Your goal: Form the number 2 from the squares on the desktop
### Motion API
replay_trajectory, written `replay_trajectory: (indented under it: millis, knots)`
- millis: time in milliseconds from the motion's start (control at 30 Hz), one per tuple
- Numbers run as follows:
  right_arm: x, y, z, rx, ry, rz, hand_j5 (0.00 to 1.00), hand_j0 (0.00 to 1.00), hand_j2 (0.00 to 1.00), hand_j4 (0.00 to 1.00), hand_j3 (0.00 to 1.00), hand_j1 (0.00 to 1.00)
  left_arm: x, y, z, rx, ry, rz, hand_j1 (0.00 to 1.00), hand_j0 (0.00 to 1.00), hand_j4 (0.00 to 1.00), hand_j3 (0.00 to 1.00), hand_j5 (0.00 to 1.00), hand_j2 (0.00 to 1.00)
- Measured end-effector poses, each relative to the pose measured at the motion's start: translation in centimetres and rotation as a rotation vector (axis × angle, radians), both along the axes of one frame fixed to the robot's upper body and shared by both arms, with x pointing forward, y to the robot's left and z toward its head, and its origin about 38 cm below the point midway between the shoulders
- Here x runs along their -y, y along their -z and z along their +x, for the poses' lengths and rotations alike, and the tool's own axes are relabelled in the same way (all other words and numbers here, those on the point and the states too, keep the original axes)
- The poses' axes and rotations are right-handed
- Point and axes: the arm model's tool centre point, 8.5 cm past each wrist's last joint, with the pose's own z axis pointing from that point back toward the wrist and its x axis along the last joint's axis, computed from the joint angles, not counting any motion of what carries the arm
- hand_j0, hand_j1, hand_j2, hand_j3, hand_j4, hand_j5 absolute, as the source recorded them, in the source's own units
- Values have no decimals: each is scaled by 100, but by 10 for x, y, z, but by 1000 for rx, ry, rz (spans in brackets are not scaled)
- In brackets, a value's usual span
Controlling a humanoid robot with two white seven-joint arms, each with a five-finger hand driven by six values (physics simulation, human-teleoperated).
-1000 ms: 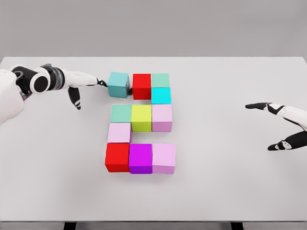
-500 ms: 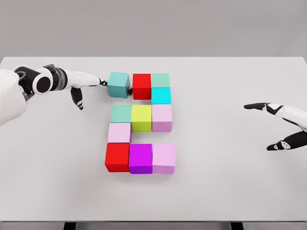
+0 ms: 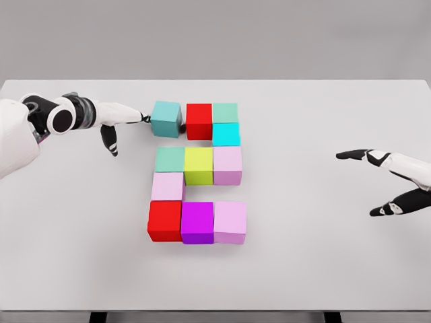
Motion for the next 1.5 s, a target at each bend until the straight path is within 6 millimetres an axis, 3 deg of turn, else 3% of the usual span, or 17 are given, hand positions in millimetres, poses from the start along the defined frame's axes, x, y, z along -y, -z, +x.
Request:
replay_trajectory:
  millis: [900,1500]
  knots:
    - [-3,3,-4,-8,-12,-8,100,100,100,100,100,100,-5,-1,6,5,-26,10,100,100,100,100,100,100]
    - [-6,5,-8,-15,-24,-10,100,100,100,100,100,100,8,1,11,12,-13,15,100,100,100,100,100,100]
